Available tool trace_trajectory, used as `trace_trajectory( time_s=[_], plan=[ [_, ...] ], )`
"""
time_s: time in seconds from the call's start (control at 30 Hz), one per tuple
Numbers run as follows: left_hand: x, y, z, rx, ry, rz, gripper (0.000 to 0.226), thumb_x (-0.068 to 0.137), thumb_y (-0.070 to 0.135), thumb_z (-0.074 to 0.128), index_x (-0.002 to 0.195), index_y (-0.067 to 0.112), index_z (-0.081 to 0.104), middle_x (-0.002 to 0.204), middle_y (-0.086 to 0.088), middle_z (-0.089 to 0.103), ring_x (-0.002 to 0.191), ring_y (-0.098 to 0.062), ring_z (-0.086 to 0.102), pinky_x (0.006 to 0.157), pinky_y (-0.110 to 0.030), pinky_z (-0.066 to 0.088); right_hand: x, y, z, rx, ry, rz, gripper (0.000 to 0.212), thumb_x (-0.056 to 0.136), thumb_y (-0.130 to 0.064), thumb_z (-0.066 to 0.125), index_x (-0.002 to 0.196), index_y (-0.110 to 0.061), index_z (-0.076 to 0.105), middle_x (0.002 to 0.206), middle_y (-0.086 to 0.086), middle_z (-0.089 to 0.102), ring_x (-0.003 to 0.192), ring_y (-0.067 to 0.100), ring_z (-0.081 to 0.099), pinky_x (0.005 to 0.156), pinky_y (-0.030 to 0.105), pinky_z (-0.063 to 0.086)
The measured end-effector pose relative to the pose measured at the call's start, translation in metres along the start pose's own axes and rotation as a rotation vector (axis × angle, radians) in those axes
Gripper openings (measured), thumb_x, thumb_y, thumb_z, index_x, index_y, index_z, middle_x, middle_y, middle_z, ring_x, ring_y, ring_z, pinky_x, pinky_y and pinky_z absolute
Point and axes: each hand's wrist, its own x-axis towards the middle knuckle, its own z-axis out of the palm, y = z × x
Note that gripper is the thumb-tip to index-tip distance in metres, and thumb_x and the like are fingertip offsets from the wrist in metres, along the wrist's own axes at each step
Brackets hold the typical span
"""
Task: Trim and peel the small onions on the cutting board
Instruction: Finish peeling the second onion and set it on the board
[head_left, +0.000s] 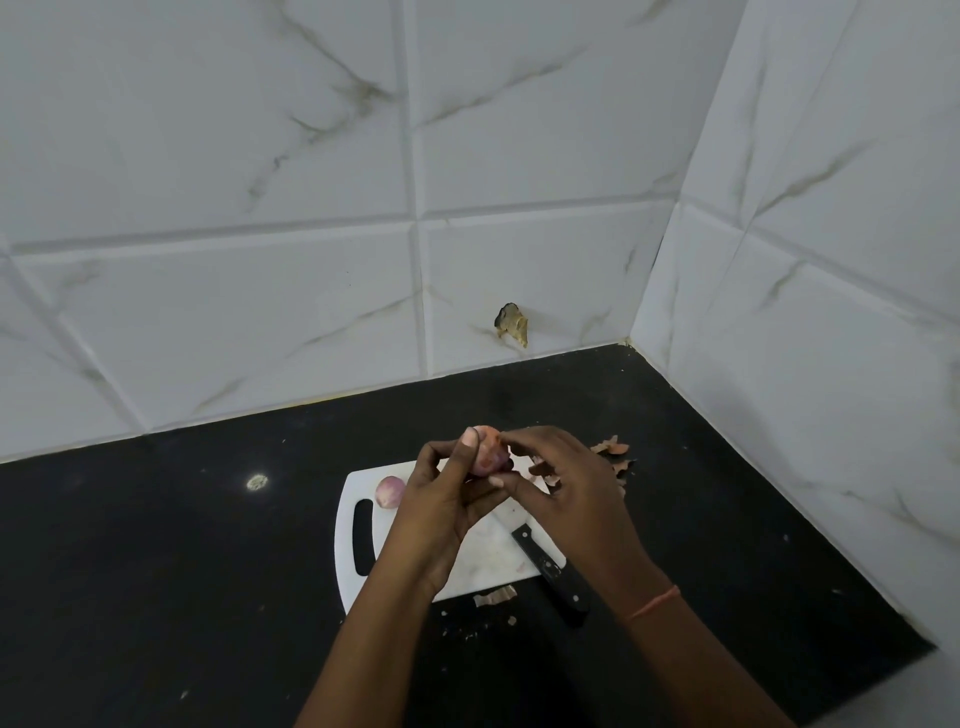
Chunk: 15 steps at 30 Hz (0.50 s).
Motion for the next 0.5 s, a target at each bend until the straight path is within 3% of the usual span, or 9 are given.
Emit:
trace_trajectory(
  time_s=[0.17,0.3,0.4,0.5],
  plan=[
    [-0.0002,-0.0042,-0.0005,0.024,0.01,0.005,0.039,0.079,0.038,0.067,0.101,0.008,0.057,0.091,-0.01,0.075,0.09,-0.025,0.074,0.079,-0.034,0.059,-0.0006,0.0005,0.003,-0.035,0.115,-0.049,0.016,0.093,-0.023,0.059,0.098,-0.014,0.07,0.095,-0.008,0.067,0.091,0.004,0.063,0.079,0.027,0.054],
    [-0.0025,-0.0017,-0.0002,0.075,-0.017,-0.015,0.046,0.082,0.041,0.065,0.113,0.008,0.062,0.093,-0.01,0.074,0.082,-0.022,0.072,0.075,-0.03,0.059,0.0017,-0.0018,0.0013,0.096,0.128,0.144,0.008,0.093,-0.015,0.062,0.099,-0.019,0.066,0.093,-0.014,0.067,0.092,0.005,0.064,0.079,0.024,0.055],
    [-0.0045,-0.001,0.0028,0.082,-0.027,-0.038,0.048,0.088,0.044,0.059,0.118,0.007,0.063,0.086,-0.007,0.072,0.075,-0.016,0.069,0.073,-0.028,0.059,0.0031,-0.0032,-0.0017,0.308,0.177,0.319,0.01,0.094,-0.016,0.06,0.097,-0.022,0.067,0.09,-0.009,0.07,0.089,0.007,0.068,0.075,0.023,0.056],
    [-0.005,-0.0014,0.0052,0.039,0.007,-0.07,0.041,0.097,0.04,0.055,0.117,0.005,0.064,0.083,-0.009,0.071,0.071,-0.015,0.069,0.071,-0.026,0.06,0.0028,-0.0002,-0.0035,0.295,0.225,0.416,0.015,0.098,-0.022,0.055,0.093,-0.024,0.068,0.084,-0.006,0.071,0.08,0.004,0.068,0.067,0.02,0.056]
  ],
)
